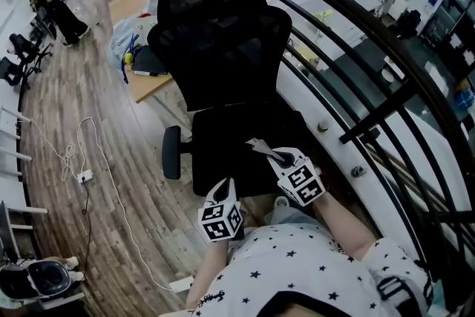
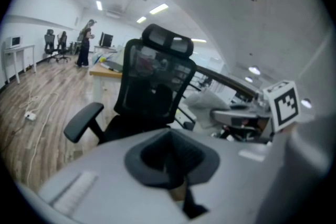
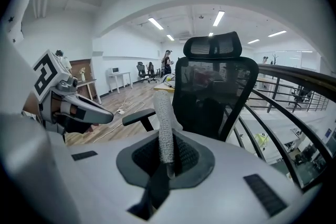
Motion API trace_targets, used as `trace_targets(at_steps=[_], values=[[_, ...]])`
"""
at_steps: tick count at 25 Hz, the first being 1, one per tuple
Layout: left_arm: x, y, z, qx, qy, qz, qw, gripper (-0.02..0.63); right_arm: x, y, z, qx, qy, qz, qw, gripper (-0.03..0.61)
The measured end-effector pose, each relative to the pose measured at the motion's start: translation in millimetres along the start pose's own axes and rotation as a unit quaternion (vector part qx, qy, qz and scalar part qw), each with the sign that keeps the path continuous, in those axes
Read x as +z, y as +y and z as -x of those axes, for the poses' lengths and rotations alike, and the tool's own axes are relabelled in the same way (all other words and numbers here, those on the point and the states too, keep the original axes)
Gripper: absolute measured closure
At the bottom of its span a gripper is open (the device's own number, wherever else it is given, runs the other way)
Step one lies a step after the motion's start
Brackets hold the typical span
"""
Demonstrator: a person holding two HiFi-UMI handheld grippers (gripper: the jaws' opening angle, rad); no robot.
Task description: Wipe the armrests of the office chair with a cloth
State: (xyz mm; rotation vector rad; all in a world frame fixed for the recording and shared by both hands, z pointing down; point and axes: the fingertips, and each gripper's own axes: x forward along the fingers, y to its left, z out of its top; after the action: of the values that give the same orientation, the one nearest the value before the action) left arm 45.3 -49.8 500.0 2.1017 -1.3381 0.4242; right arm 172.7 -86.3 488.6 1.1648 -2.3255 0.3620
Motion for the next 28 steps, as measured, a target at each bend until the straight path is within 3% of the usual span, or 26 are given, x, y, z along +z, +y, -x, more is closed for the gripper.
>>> trace_targets(at_steps=[17,28], values=[[-0.7,-43.2,-60.9,0.025,0.006,0.035,0.9991,0.606,-20.6,-100.3,-5.8,0.007,0.019,0.017,1.0,0.553],[-11.2,-50.3,-81.7,0.035,0.027,0.048,0.9979,0.606,-33.6,-164.2,-25.6,-0.02,0.027,0.029,0.999,0.553]])
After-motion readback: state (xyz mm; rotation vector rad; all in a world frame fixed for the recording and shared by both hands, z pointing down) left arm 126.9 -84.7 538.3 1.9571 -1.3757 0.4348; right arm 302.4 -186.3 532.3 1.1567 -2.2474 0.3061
